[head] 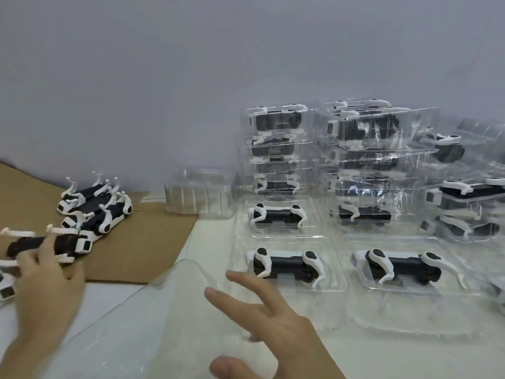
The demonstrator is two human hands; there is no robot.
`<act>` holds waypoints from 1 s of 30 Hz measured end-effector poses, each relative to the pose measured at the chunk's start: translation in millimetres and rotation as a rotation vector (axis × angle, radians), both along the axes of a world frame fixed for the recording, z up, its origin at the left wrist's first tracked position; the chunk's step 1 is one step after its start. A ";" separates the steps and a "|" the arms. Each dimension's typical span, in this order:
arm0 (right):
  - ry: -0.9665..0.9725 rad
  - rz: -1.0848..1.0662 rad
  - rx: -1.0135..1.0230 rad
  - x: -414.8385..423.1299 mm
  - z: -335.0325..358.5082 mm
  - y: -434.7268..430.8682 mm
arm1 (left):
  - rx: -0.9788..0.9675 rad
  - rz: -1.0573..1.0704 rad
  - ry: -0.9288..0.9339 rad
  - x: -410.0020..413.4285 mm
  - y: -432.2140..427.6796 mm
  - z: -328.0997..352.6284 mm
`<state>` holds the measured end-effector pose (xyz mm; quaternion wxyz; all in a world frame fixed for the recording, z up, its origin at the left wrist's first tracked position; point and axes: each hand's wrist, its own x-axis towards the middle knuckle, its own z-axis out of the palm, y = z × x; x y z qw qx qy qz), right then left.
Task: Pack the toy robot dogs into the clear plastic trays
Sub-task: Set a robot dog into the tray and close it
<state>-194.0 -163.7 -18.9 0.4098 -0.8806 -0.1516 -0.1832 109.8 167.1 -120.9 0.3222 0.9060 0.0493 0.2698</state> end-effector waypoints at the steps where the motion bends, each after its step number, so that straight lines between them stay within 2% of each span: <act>1: -0.027 -0.008 -0.029 1.4 0.0 0.4 | 0.061 -0.010 -0.074 -4.0 -0.4 2.6; 4: -0.046 0.001 -0.151 2.2 -3.1 -2.0 | 0.119 -0.051 -0.158 -11.8 -1.9 3.1; 8: -0.136 -0.027 -0.252 2.9 -10.7 -7.0 | 0.017 -0.185 -0.291 -12.3 -8.4 10.4; 9: -0.158 -0.003 -0.332 -3.1 -16.7 -6.9 | 0.009 -0.234 -0.344 -19.2 -13.2 19.3; 10: -0.130 0.065 -0.330 0.0 -19.9 -6.1 | 0.010 -0.271 -0.407 -25.2 -18.4 27.4; 11: -0.116 0.179 -0.381 5.1 -18.9 -5.1 | -0.021 -0.295 -0.443 -33.4 -26.1 35.9; 12: -0.090 0.173 -0.454 9.7 -12.6 -4.7 | -0.086 -0.328 -0.456 -39.3 -34.0 42.4; 14: -0.196 0.125 -0.491 6.1 -4.5 -3.5 | -0.202 -0.378 -0.471 -49.3 -52.0 57.6; 20: -0.530 -0.113 -0.271 -6.1 9.0 -6.4 | -0.598 -0.479 -0.469 -67.4 -74.0 95.7; 24: -0.641 -0.323 -0.166 -5.3 21.3 -22.3 | -0.693 -0.503 -0.134 -61.7 -68.3 95.1; 30: -0.324 -0.422 -0.071 9.6 24.2 -72.4 | -1.070 -0.645 -0.205 -102.2 -111.4 104.1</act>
